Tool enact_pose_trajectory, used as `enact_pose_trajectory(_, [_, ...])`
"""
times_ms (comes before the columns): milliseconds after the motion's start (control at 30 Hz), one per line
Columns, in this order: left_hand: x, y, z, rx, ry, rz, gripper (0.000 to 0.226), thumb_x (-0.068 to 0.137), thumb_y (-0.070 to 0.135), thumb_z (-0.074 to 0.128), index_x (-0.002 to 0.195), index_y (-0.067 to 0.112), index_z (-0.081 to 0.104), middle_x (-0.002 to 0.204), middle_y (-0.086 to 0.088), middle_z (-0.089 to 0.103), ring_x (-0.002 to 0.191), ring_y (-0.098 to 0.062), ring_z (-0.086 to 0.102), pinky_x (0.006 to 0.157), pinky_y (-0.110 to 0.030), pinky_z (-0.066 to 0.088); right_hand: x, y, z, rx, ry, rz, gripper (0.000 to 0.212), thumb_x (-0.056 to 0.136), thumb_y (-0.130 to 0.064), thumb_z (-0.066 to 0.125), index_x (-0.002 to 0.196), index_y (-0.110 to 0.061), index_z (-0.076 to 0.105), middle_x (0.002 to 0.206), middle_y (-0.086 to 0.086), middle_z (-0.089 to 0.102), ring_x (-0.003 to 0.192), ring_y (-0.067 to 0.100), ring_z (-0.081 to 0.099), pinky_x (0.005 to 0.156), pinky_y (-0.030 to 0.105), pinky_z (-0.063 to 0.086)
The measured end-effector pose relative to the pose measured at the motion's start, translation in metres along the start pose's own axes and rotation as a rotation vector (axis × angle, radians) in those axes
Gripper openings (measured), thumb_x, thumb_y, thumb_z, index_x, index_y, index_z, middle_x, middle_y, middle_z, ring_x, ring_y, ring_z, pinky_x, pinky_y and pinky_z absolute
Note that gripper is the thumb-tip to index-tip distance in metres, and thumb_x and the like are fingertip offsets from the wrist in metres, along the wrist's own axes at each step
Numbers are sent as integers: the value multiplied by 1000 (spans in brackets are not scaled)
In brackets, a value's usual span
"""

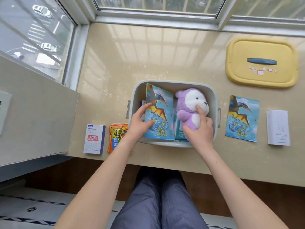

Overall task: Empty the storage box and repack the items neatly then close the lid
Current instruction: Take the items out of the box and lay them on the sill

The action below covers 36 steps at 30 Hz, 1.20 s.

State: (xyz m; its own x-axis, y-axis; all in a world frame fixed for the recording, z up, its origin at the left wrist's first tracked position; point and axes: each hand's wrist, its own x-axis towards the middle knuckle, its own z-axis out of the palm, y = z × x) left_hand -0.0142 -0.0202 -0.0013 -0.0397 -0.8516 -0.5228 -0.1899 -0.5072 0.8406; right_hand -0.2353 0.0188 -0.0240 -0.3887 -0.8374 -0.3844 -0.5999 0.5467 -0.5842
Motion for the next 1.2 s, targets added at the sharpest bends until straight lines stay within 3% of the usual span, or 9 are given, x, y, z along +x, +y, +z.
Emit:
enact_pose_trajectory(200, [-37, 49, -32, -52, 76, 83, 64, 81, -11, 65, 132, 27, 56, 123, -1, 64, 102, -16, 69, 74, -31, 60, -26, -30, -51, 53, 105, -103, 81, 72, -38, 69, 142, -53, 31, 121, 7, 47, 115, 31, 50, 100, 43, 44])
enact_pose_trajectory(300, [-61, 75, -47, -102, 95, 130, 62, 82, -11, 65, 129, 29, 56, 121, 1, 65, 99, -16, 70, 70, -28, 59, -41, -42, -77, 58, 181, -155, 84, 71, -38, 72, 143, -53, 31, 121, 8, 48, 115, 32, 49, 97, 42, 45])
enact_pose_trajectory(467, [-97, 97, -53, -184, 82, 155, 60, 84, -9, 66, 129, 30, 56, 117, 5, 66, 91, -8, 71, 65, -27, 59, -77, -48, -102, 90, 292, -225, 84, 68, -39, 76, 142, -44, 35, 123, 4, 49, 117, 27, 48, 94, 43, 47])
enact_pose_trajectory(633, [-119, 83, -44, -251, -34, 138, 59, 84, -6, 68, 128, 32, 57, 119, 0, 66, 100, -21, 71, 74, -44, 61, -119, -32, -100, 155, 409, -203, 73, 63, -44, 80, 123, -21, 46, 113, 1, 54, 105, 25, 54, 87, 42, 50])
enact_pose_trajectory(800, [-128, 75, -24, -236, -120, 89, 62, 82, -7, 69, 129, 31, 56, 123, -2, 64, 106, -24, 68, 80, -44, 60, -144, -6, -107, 118, 449, -131, 74, 61, -52, 76, 122, -19, 51, 117, 1, 58, 111, 25, 55, 92, 38, 49])
enact_pose_trajectory(967, [-130, 89, 12, -191, -169, 94, 60, 83, -6, 69, 129, 31, 56, 121, 0, 64, 99, -18, 70, 71, -36, 61, -148, 22, -140, 130, 523, -108, 76, 59, -57, 70, 121, -15, 55, 116, 3, 60, 107, 27, 57, 91, 38, 49])
enact_pose_trajectory(1200, [-133, 98, 104, -177, -244, 108, 60, 85, -7, 67, 130, 30, 56, 124, -1, 61, 103, -22, 69, 80, -47, 59, -134, 94, -202, 191, 574, -129, 62, 62, -52, 72, 116, -24, 57, 111, -4, 59, 105, 23, 56, 89, 37, 48])
